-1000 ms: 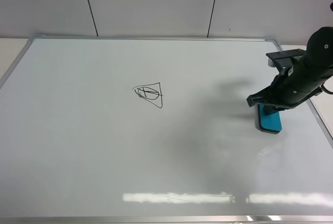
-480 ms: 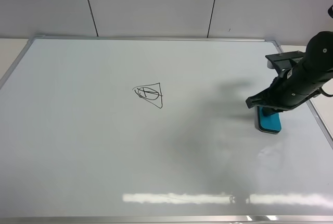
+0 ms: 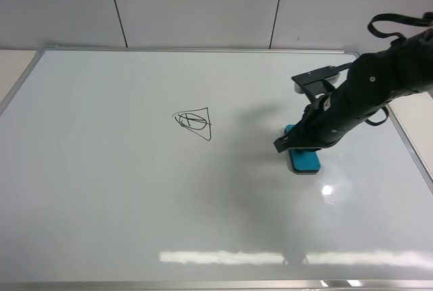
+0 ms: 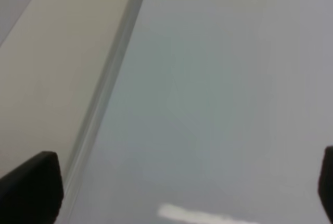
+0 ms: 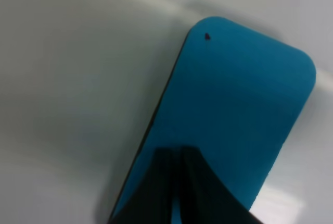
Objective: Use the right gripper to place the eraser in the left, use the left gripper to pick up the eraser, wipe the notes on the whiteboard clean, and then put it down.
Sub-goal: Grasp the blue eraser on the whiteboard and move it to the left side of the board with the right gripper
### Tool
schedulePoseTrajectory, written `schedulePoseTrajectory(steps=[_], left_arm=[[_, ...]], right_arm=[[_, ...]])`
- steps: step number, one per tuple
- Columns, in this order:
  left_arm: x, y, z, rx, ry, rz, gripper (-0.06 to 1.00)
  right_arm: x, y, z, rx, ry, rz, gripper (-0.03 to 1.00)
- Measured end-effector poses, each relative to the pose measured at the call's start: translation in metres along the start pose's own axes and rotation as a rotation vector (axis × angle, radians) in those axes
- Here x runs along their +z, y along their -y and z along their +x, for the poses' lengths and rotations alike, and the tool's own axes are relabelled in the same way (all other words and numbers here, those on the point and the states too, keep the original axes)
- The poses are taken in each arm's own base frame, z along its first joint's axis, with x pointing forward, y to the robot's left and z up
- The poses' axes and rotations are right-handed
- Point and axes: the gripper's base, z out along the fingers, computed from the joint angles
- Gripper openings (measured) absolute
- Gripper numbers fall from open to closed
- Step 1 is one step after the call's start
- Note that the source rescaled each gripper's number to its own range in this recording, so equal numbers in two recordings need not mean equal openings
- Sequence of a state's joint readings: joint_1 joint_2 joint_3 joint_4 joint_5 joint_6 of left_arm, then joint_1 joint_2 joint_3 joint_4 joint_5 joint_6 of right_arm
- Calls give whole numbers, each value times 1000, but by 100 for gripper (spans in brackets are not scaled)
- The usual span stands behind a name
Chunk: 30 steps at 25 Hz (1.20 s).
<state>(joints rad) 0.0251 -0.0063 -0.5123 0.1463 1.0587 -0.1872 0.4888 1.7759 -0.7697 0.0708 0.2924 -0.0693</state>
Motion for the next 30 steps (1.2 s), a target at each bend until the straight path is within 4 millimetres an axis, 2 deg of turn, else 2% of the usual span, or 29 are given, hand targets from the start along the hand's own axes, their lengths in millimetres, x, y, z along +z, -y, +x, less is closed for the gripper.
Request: schedulePoseTrajectory(steps=[6,14,17,20,30], left_arm=[[0,0,0,1,0,0,100],[0,0,0,1,0,0,100],[0,0,0,1,0,0,100],[0,0,0,1,0,0,100],[0,0,0,1,0,0,100]], right_arm=[[16,-89,-12,-142,26,-116,0],[50,-208,-62,-236,89,-261,0],[55,-239,-79,-228,87,-298,0],[55,-253,-91,-180,62,-313,0],[51,-256,-97,-112,33,-302,0]])
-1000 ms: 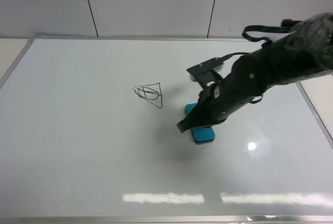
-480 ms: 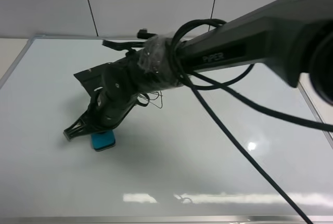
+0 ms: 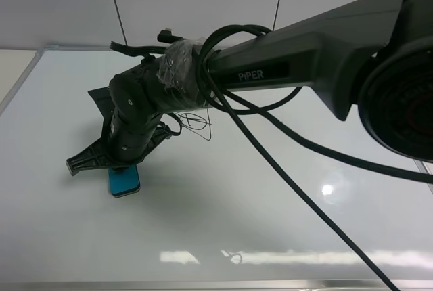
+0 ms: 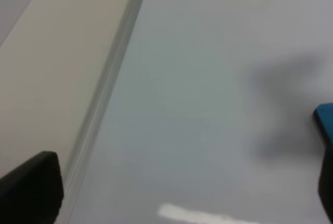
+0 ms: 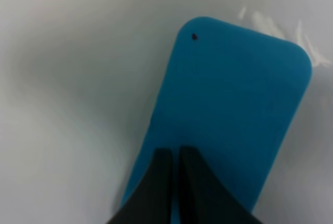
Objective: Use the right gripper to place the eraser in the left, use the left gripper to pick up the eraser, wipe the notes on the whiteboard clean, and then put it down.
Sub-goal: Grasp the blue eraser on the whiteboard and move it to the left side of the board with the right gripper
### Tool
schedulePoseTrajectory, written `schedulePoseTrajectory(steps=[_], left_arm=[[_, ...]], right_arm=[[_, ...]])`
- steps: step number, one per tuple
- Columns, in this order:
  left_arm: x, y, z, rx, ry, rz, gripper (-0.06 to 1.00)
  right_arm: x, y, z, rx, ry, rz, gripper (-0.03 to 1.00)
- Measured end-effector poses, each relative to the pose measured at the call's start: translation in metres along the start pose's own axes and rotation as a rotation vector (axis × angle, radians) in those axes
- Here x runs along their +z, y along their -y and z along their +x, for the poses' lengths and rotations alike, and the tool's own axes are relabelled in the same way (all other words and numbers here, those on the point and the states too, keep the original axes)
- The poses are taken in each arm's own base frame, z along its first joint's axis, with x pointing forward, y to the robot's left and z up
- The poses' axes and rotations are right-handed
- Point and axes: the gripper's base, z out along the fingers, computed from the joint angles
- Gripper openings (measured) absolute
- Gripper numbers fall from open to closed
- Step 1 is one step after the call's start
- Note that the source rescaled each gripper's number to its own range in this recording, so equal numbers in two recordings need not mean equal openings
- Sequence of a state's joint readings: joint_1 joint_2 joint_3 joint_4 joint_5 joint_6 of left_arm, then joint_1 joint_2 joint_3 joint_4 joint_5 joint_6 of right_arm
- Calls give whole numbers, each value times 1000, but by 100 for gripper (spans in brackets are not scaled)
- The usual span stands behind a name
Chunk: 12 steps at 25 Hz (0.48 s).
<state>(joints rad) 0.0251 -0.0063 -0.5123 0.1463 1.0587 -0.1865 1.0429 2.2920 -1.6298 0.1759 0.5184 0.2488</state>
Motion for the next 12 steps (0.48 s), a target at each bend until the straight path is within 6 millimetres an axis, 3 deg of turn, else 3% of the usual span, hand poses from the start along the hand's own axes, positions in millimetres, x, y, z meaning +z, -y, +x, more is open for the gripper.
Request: schedulePoseTrajectory(steps=[8,10,12], left_arm=[[0,0,0,0,0,0,100],[0,0,0,0,0,0,100],[0,0,0,0,0,0,100]], right_arm=[[-2,-2,-2,19,24,-9,2],[-5,-4,-4,44,33,-14,11],[-11,-5,-6,46,44,-18,28]])
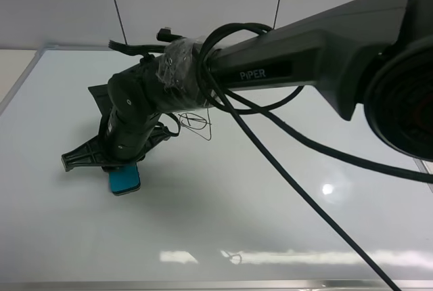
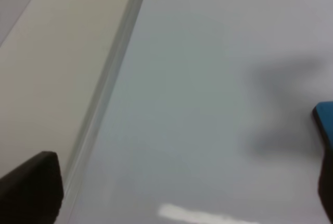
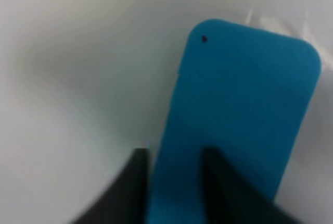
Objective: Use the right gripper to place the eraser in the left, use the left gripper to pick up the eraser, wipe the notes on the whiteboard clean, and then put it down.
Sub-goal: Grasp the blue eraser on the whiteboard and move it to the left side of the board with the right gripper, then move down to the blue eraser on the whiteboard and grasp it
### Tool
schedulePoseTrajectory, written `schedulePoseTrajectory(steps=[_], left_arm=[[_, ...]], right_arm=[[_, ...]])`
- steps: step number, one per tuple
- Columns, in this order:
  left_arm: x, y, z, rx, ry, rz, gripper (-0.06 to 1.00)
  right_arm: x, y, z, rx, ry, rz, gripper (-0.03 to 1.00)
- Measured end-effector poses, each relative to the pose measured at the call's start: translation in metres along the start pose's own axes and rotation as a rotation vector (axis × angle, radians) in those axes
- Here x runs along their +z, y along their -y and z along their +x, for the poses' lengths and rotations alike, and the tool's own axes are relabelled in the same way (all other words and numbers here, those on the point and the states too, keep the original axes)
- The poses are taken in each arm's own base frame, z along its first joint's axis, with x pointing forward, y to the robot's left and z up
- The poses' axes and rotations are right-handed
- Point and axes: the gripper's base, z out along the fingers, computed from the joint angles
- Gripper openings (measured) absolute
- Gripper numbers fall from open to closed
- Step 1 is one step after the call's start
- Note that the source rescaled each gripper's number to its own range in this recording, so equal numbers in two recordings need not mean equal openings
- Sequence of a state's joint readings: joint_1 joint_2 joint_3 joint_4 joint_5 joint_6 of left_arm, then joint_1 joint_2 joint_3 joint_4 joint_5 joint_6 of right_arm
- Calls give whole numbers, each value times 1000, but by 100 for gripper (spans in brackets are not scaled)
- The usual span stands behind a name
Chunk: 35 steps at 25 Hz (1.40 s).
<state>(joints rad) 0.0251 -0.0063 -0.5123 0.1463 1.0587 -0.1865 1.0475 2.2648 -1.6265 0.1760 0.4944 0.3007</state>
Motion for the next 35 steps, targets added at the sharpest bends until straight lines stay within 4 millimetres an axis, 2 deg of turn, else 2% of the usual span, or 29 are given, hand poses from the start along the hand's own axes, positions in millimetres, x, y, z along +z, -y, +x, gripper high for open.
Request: schedulePoseTrajectory(steps=[3,4,5,7,9,15,18,21,24,28,32,35], left_arm=[[0,0,0,0,0,0,100],[0,0,0,0,0,0,100],[0,0,0,0,0,0,100],[0,0,0,0,0,0,100],[0,0,0,0,0,0,100],[0,0,0,0,0,0,100],[0,0,0,0,0,0,100],[0,0,0,0,0,0,100],[0,0,0,0,0,0,100],[0,0,0,0,0,0,100],[0,0,0,0,0,0,100],[0,0,0,0,0,0,100]], right_arm=[[-15,-3,-6,-12,28,-8,70],[-21,-5,-9,-32,43,-11,81],[-27,-7,-11,-59,56,-15,89],[-41,-11,-17,-104,89,-28,96],[-49,-13,-21,-118,120,-39,98],[-52,-14,-22,-130,118,-35,100],[-55,-7,-21,-157,86,-2,100],[-72,7,-27,-199,58,39,100],[-105,33,-40,-213,47,82,100],[-157,76,-54,-187,51,178,100],[-220,114,-62,-148,119,285,100],[-269,130,-61,-107,194,327,100]])
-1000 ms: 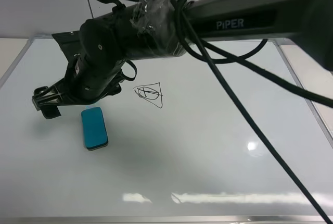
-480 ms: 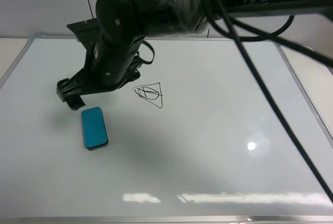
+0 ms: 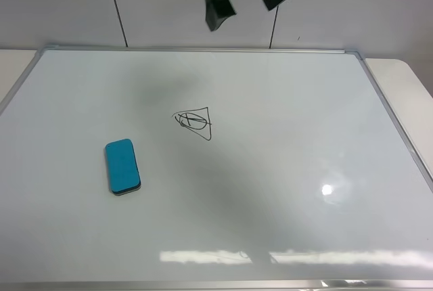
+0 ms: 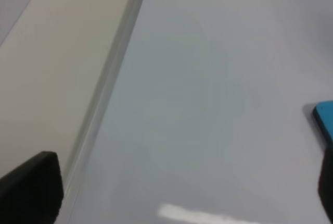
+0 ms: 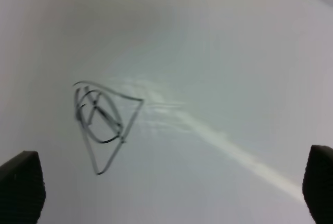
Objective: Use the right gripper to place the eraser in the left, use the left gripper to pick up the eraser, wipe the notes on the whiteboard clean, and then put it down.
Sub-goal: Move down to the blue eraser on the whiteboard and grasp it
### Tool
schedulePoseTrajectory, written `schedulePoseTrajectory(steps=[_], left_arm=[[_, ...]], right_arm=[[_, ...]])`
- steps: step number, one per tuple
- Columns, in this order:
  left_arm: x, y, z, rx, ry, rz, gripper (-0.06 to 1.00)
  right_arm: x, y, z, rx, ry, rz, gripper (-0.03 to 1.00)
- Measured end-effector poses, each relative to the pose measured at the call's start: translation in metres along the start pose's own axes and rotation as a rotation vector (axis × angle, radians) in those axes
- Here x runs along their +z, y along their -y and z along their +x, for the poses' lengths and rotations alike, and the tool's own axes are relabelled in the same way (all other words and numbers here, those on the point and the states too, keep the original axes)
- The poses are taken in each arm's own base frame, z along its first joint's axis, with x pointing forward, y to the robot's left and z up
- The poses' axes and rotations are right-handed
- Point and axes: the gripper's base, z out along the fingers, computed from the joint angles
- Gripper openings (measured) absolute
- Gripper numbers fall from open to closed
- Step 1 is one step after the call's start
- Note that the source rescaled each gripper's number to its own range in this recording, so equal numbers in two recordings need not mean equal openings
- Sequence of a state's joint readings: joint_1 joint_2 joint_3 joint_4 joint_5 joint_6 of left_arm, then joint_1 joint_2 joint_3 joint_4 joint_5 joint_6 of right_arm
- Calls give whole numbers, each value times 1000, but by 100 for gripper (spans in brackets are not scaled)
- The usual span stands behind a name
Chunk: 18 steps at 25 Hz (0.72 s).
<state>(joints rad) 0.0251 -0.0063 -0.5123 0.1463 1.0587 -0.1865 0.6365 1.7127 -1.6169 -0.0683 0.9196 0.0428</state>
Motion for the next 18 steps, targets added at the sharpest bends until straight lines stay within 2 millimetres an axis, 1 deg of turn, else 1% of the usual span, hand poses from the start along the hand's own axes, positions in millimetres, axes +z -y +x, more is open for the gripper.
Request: schedulePoseTrajectory(steps=[3,4,6,8,11,12,14,15,16,18], left_arm=[[0,0,0,0,0,0,100],[0,0,0,0,0,0,100],[0,0,0,0,0,0,100],[0,0,0,0,0,0,100],[0,0,0,0,0,0,100],[0,0,0,0,0,0,100],[0,0,0,0,0,0,100],[0,0,0,0,0,0,100],[0,0,0,0,0,0,100],[0,0,0,0,0,0,100]], right_arm=[[-40,26,1,39,53,43,100],[-50,31,3,48,58,54,100],[-70,43,11,53,67,81,100],[-85,53,25,67,68,108,100],[-96,63,59,76,31,159,100],[-96,65,74,79,6,169,100],[-105,63,103,87,8,181,100],[-106,61,118,89,8,180,100],[-113,58,133,92,30,182,100],[-134,51,163,120,117,190,100]])
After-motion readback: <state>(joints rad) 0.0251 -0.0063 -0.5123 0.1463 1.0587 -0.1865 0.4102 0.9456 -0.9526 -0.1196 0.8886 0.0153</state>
